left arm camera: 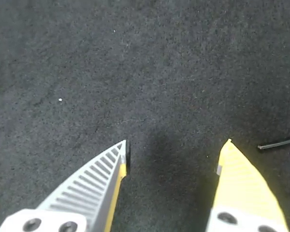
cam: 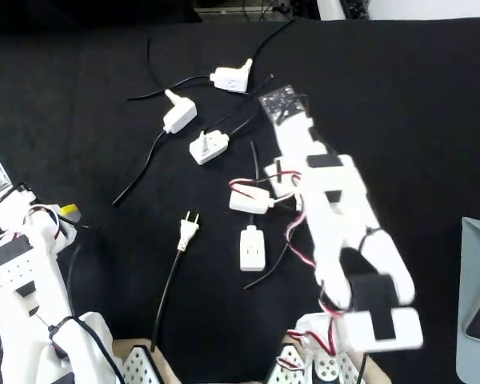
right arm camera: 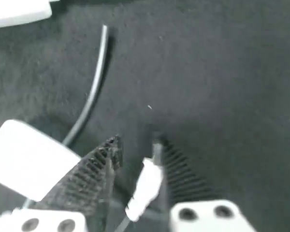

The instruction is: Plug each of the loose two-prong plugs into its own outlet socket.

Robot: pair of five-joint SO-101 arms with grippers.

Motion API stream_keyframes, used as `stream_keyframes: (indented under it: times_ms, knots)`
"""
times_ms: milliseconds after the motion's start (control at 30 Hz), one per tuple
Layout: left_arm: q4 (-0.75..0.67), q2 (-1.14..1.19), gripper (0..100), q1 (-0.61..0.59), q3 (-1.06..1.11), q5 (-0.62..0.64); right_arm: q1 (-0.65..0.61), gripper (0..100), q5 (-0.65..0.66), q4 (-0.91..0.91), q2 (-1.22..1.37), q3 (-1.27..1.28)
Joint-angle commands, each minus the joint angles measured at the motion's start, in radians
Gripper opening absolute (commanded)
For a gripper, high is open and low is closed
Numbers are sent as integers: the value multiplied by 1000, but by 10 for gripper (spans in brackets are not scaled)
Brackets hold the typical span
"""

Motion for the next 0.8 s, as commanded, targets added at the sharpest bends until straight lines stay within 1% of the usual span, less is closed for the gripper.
stream_keyframes:
  times_ms: [0,100,267,400,533,767]
  knots:
    - [-20,-23,299,13,-7,-3,-37,29,-38,-112,104,-67]
    - [-20,-23,299,13,-5,-3,-9,31,-46,-107,196,-130]
    - [-20,-23,299,13,-5,-3,115,31,-40,-75,288,-205]
    - [-20,-23,299,15,-5,-3,224,31,-38,68,263,-237]
    - [-20,-23,299,15,-5,-3,305,31,-35,224,205,-237]
    - [-20,-23,299,15,-5,-3,381,31,97,555,111,-234]
